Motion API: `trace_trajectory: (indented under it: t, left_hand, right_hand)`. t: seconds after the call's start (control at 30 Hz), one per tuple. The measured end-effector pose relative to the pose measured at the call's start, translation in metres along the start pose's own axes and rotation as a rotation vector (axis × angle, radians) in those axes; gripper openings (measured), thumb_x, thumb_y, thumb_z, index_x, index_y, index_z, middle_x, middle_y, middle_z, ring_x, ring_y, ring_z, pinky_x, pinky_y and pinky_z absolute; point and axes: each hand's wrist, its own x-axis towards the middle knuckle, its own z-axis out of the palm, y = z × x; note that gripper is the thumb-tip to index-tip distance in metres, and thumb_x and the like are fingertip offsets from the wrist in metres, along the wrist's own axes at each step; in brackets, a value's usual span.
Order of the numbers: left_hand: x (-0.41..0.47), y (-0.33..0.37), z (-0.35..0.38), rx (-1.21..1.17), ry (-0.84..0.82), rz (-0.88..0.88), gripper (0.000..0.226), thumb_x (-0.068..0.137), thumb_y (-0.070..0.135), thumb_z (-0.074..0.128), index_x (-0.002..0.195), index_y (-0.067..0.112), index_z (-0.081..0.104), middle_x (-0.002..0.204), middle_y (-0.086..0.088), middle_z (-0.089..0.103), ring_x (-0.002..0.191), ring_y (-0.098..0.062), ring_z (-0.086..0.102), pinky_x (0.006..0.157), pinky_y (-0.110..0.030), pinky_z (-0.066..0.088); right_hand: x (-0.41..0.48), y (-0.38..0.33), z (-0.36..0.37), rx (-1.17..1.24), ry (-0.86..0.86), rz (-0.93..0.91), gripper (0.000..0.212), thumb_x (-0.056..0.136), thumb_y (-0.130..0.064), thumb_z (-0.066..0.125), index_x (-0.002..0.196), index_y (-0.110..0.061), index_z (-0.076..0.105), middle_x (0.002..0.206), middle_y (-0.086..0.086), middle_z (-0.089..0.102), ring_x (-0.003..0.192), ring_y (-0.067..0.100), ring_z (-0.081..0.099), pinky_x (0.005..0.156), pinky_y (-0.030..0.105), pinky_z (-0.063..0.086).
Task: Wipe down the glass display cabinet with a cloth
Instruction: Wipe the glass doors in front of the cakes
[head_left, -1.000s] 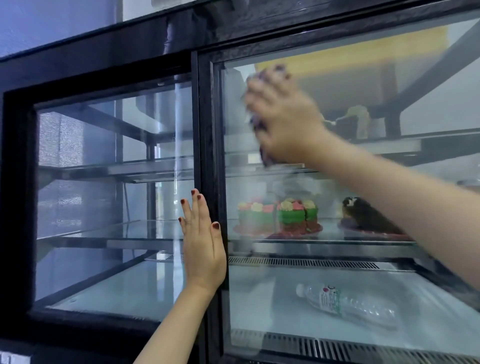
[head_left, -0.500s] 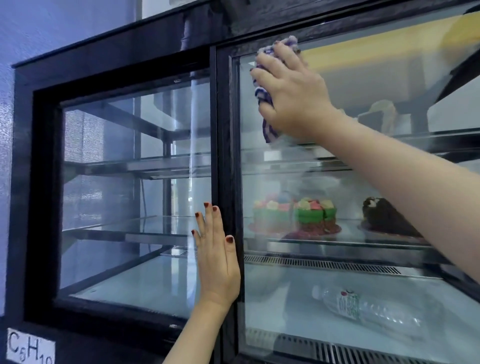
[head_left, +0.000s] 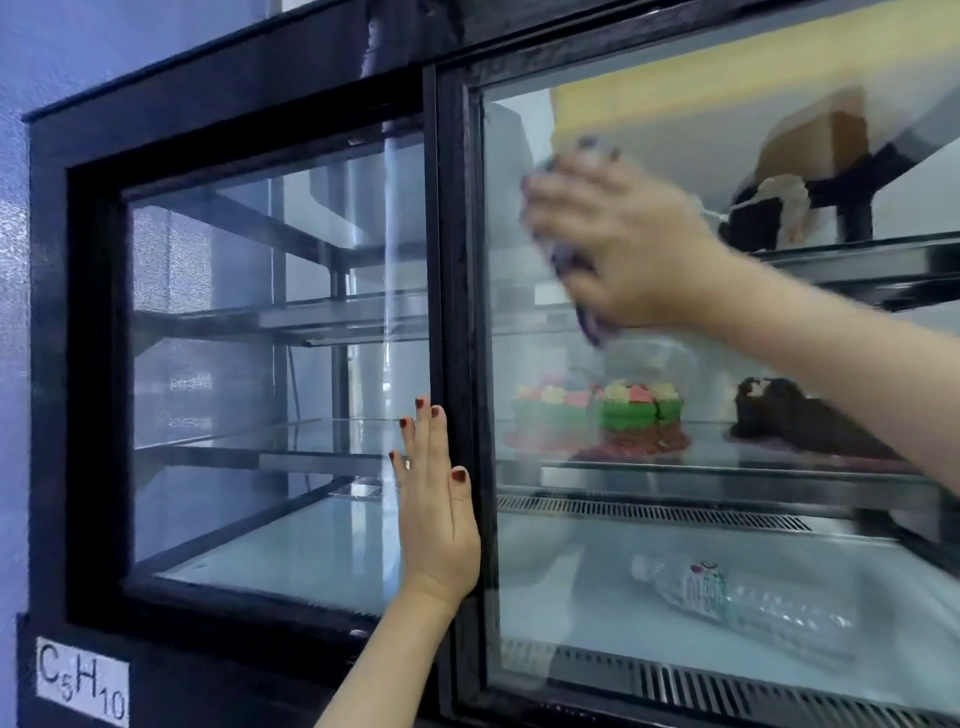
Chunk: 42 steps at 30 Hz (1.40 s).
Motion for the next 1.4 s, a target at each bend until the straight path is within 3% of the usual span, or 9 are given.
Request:
trace_trajectory:
  t: [0.17,0.27,0.43,0.5,0.77,0.97,1.03,1.2,1.4]
  left_hand:
    - [-0.011,-0.010,-0.005,0.031,-0.038,-0.028,0.051,0.097,0.026,0.016,0.147,0.021,0.007,0.155,0.010,0.006,0.144,-0.004,-0.003,0.116,-0.024,-0.009]
    - [-0.014,-0.015,-0.008,0.059,-0.057,-0.104,0.052,0.097,0.018,0.018,0.147,0.019,0.006,0.151,0.017,0.004,0.142,-0.001,-0.007,0.116,-0.026,-0.010]
    - [-0.015,-0.012,-0.014,0.146,-0.130,-0.103,0.053,0.096,0.019,0.017,0.146,0.019,-0.001,0.152,0.010,0.001,0.142,-0.011,-0.006,0.113,-0.019,-0.015]
    - [-0.015,-0.012,-0.016,0.188,-0.152,-0.102,0.053,0.096,0.021,0.016,0.145,0.020,-0.005,0.152,0.007,0.001,0.142,-0.013,-0.006,0.112,-0.018,-0.017]
    - [0.008,0.025,-0.014,0.197,-0.062,-0.078,0.058,0.097,0.019,0.021,0.142,0.028,-0.015,0.152,0.009,-0.006,0.139,-0.001,-0.017,0.115,-0.031,-0.012]
    - [0.063,0.100,0.021,0.175,-0.141,0.137,0.058,0.095,0.030,0.019,0.146,0.019,-0.006,0.154,0.009,-0.005,0.139,-0.006,-0.017,0.114,-0.031,-0.016]
    - [0.075,0.117,0.038,0.185,-0.129,0.098,0.059,0.095,0.030,0.019,0.148,0.018,-0.004,0.156,0.007,-0.004,0.139,-0.005,-0.017,0.112,-0.032,-0.018]
    - [0.082,0.125,0.060,0.419,-0.060,0.051,0.061,0.095,0.040,0.018,0.150,0.022,0.002,0.159,0.003,-0.005,0.145,-0.019,-0.010,0.113,-0.048,-0.012]
    - [0.081,0.121,0.065,0.511,-0.029,0.101,0.062,0.093,0.049,0.015,0.150,0.024,0.012,0.159,-0.005,0.004,0.146,-0.028,0.000,0.112,-0.054,-0.004]
  right_hand:
    - [0.038,0.023,-0.009,-0.003,-0.019,0.302,0.061,0.083,-0.037,0.027,0.135,-0.009,0.044,0.149,0.007,0.035,0.142,0.032,0.020,0.116,0.044,0.016]
    - [-0.018,-0.040,0.009,-0.047,-0.036,0.017,0.060,0.082,-0.038,0.035,0.131,-0.009,0.052,0.145,0.011,0.043,0.138,0.037,0.030,0.114,0.050,0.017]
    - [-0.189,-0.155,0.014,-0.048,-0.413,-0.662,0.059,0.079,-0.041,0.041,0.130,-0.014,0.053,0.143,0.005,0.045,0.138,0.029,0.032,0.115,0.053,0.009]
    - [-0.219,-0.154,0.012,-0.020,-0.508,-0.737,0.057,0.078,-0.041,0.039,0.127,-0.019,0.055,0.143,-0.002,0.046,0.137,0.023,0.034,0.115,0.049,0.012]
    - [-0.123,0.015,-0.018,0.033,-0.111,-0.034,0.053,0.085,-0.031,0.037,0.129,-0.010,0.057,0.143,0.011,0.046,0.136,0.037,0.035,0.109,0.054,0.030]
    - [-0.055,0.132,-0.053,-0.022,0.116,0.635,0.065,0.080,-0.038,0.033,0.137,-0.010,0.044,0.151,0.007,0.032,0.142,0.032,0.019,0.117,0.034,0.013]
    - [-0.073,0.116,-0.050,-0.013,0.086,0.615,0.067,0.078,-0.038,0.032,0.137,-0.008,0.044,0.151,0.009,0.032,0.142,0.034,0.018,0.117,0.039,0.014]
    - [-0.223,0.052,-0.046,-0.024,-0.160,0.070,0.054,0.083,-0.029,0.040,0.130,-0.007,0.055,0.145,0.014,0.041,0.138,0.038,0.029,0.110,0.054,0.030]
    - [-0.243,0.145,-0.073,-0.070,0.009,0.539,0.055,0.087,-0.032,0.039,0.129,0.001,0.053,0.143,0.018,0.043,0.136,0.041,0.030,0.115,0.046,0.021]
